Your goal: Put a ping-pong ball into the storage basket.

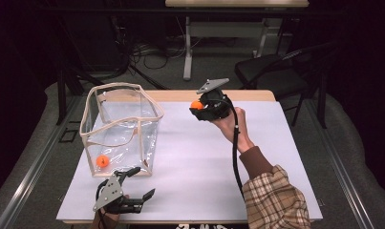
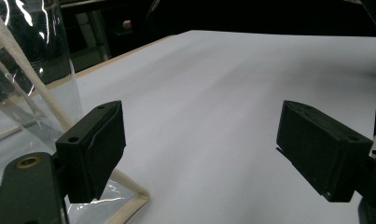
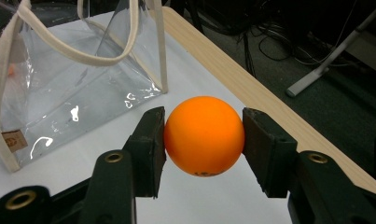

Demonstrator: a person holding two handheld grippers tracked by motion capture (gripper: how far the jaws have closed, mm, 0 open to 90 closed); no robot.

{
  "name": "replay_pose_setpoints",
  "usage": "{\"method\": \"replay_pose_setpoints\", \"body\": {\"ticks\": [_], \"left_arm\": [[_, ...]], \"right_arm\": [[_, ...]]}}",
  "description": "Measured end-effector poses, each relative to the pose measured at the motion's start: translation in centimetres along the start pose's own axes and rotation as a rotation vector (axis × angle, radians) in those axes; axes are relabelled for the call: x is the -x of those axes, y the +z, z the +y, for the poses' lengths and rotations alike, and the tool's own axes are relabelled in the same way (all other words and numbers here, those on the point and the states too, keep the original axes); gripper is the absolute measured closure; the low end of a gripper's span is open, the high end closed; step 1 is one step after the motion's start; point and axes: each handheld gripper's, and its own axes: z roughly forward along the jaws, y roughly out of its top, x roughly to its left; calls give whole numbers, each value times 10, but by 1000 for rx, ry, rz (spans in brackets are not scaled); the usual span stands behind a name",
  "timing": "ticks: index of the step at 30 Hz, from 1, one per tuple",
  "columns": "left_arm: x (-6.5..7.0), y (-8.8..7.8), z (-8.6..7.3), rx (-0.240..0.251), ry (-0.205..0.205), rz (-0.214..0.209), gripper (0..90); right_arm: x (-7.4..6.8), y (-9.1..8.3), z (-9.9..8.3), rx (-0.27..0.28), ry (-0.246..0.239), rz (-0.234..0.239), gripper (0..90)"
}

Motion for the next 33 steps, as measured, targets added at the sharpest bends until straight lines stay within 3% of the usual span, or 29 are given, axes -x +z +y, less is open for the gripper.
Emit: {"method": "replay_pose_setpoints", "body": {"ticks": [33], "left_arm": [[0, 0, 0, 2, -1, -1, 155]], "right_arm": [[-26, 25, 55, 27, -46, 61, 508]]}}
